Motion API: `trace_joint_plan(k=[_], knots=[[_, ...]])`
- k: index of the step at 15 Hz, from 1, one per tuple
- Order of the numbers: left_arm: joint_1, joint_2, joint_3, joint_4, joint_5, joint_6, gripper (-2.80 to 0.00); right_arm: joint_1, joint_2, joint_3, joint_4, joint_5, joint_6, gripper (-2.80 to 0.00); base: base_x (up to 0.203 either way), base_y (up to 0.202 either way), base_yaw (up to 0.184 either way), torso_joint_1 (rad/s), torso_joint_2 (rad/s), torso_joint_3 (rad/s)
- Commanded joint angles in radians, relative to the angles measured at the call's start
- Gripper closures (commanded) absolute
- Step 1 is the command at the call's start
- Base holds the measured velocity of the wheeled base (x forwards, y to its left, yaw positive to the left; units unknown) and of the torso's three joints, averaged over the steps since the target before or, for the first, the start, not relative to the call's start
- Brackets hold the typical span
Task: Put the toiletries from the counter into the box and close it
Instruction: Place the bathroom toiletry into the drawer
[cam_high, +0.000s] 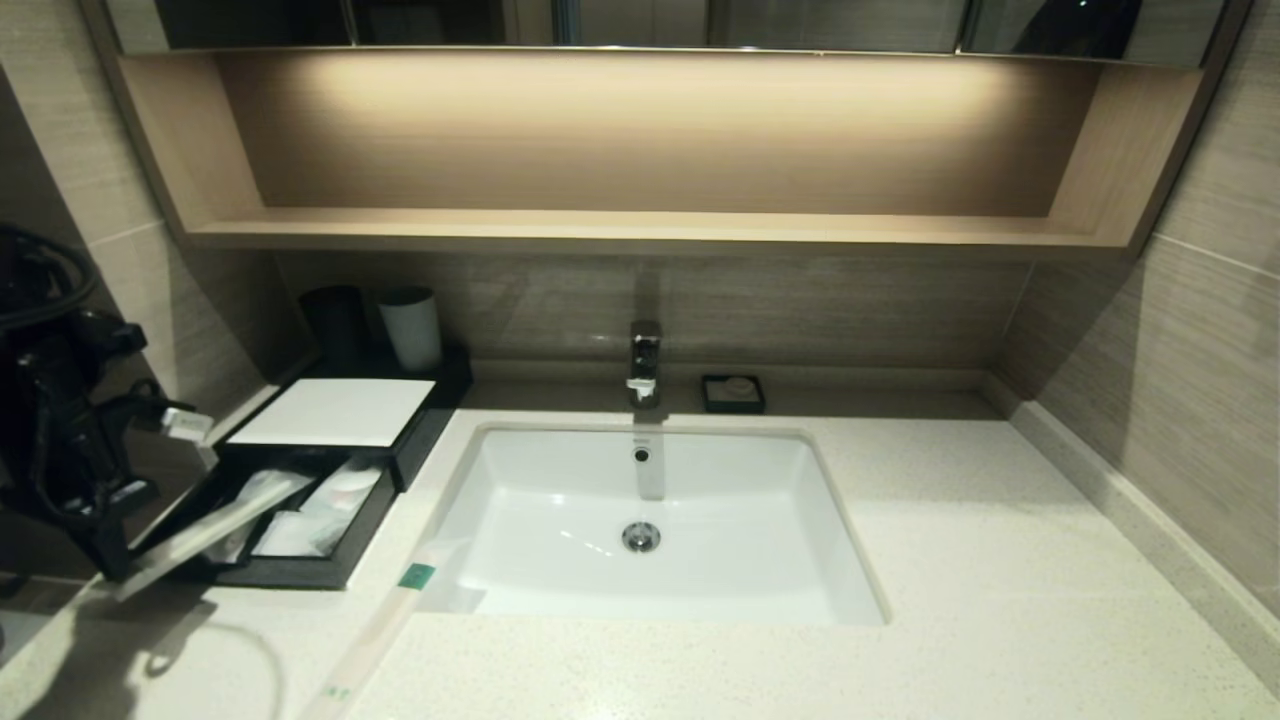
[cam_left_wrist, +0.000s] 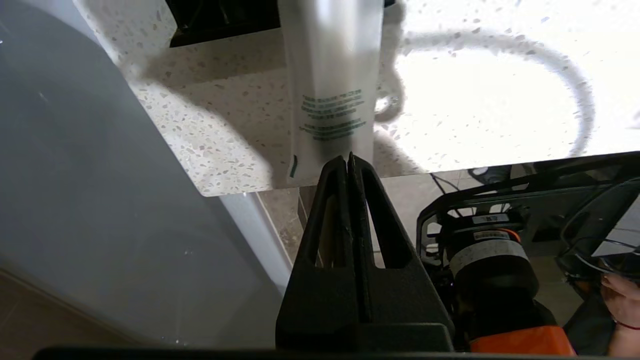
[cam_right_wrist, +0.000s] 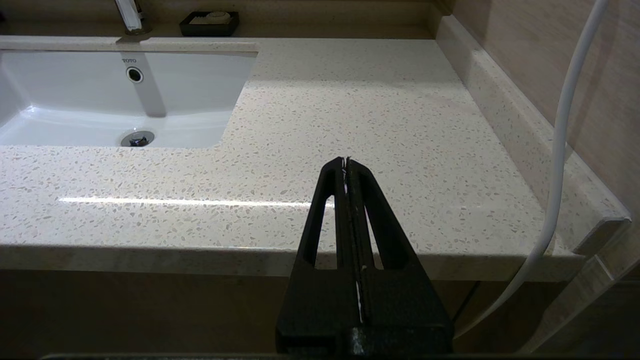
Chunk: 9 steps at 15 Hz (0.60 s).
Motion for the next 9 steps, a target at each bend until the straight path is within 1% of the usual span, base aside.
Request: trace_joint_plan(k=[1, 5, 9], knots=[[0.000, -0.022, -0.001, 0.004, -0.026, 0.002, 0.00, 0.000, 0.000, 0.002, -0.001, 0.000, 0.000, 0.00, 0.000, 0.000, 0.000, 0.000, 0.00, 0.000], [0.000, -0.066, 0.001, 0.010, -0.045, 0.001, 0.00, 0.000, -0.001, 0.001, 0.000, 0.000, 0.000, 0.00, 0.000, 0.000, 0.000, 0.000, 0.00, 0.000], [0.005, -0.077, 0.005, 0.013, -0.009, 0.002, 0.00, 0.000, 0.000, 0.002, -0.001, 0.000, 0.000, 0.00, 0.000, 0.000, 0.000, 0.000, 0.00, 0.000]])
